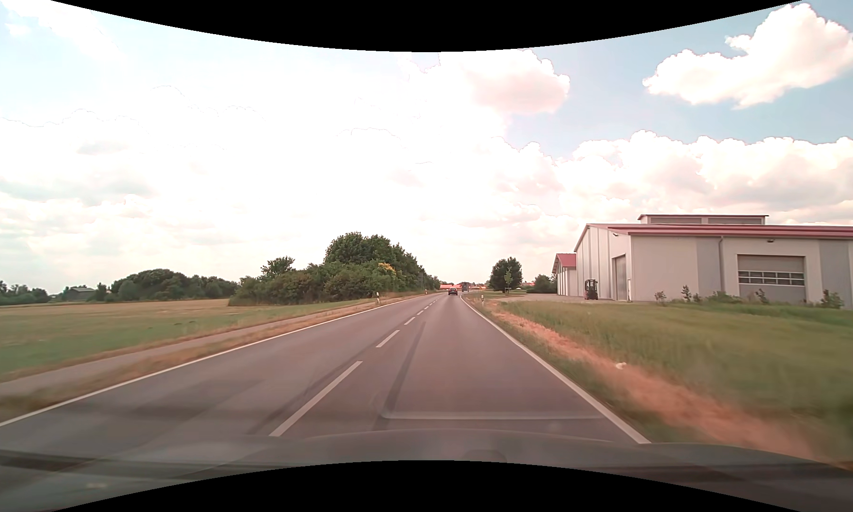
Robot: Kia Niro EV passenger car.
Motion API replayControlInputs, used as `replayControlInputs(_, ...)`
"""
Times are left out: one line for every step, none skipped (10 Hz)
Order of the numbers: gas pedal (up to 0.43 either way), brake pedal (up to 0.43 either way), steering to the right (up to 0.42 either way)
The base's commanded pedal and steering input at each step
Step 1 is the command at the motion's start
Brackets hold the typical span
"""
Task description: Follow the waypoints while adhering to traffic rules and regulations
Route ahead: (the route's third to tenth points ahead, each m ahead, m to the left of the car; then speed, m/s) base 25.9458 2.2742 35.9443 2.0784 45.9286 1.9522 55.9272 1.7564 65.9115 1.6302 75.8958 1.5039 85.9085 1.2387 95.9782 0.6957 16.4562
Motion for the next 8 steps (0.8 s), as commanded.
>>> replayControlInputs(0.37, 0.0, 0.003)
replayControlInputs(0.37, 0.0, 0.003)
replayControlInputs(0.37, 0.0, 0.003)
replayControlInputs(0.37, 0.0, 0.003)
replayControlInputs(0.37, 0.0, 0.003)
replayControlInputs(0.37, 0.0, 0.003)
replayControlInputs(0.37, 0.0, 0.003)
replayControlInputs(0.37, 0.0, 0.003)
